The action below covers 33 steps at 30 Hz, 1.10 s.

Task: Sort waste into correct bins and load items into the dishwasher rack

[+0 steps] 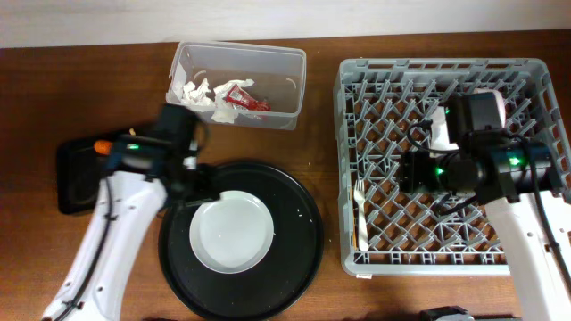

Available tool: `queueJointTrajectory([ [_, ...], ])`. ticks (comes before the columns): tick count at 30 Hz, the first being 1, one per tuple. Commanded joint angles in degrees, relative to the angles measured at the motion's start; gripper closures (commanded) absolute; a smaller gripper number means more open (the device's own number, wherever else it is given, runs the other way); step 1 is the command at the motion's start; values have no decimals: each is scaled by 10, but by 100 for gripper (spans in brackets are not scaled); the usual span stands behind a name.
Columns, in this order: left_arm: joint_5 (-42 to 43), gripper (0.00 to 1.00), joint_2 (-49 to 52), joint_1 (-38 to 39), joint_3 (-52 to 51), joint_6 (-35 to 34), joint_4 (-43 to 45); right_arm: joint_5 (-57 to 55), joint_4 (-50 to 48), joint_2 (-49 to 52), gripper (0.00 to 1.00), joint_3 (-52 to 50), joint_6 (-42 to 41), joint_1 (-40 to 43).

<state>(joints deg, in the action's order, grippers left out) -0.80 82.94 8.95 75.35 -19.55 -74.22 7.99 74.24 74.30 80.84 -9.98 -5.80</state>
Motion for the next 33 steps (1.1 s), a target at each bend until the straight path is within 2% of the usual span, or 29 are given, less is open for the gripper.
queueJointTrajectory([
  [1, 0, 16, -14, -150, 8, -2, -24, 100, -32, 9, 27, 17, 26, -91],
  [2, 14, 16, -14, -198, 7, -4, -26, 100, -49, 26, 27, 17, 20, -150],
  [5, 28, 13, -14, -275, 7, -6, -30, 94, -86, 110, 27, 17, -12, -262],
  [10, 28, 13, -14, -281, 7, -6, -29, 82, -170, 306, 32, 17, -77, -372],
  [14, 28, 13, -14, -281, 7, -6, -28, 72, -223, 407, 33, 17, -118, -399],
  [15, 28, 13, -14, -281, 7, -6, -28, 64, -233, 426, 36, 17, -132, -404],
  [17, 28, 13, -14, -281, 7, -6, -28, 61, -242, 452, 55, 17, -142, -412],
  [18, 28, 13, -14, -281, 7, -6, -28, 41, -242, 455, 68, 17, -150, -412],
  [20, 28, 13, -14, -281, 7, -6, -28, 7, -241, 455, 84, 17, -160, -412],
  [21, 28, 13, -14, -281, 7, -6, -28, 0, -241, 455, 96, 17, -165, -412],
  [24, 28, 13, -14, -281, 7, -6, -28, 1, -239, 445, 96, 18, -165, -409],
  [27, 28, 13, -14, -281, 7, -6, -28, -45, -219, 360, 96, 31, -173, -384],
  [32, 28, 13, -14, -281, 7, -6, -28, -238, -108, 171, 96, 56, -173, -303],
  [33, 28, 13, -14, -281, 7, -6, -28, -310, -85, 122, 96, 56, -170, -270],
])
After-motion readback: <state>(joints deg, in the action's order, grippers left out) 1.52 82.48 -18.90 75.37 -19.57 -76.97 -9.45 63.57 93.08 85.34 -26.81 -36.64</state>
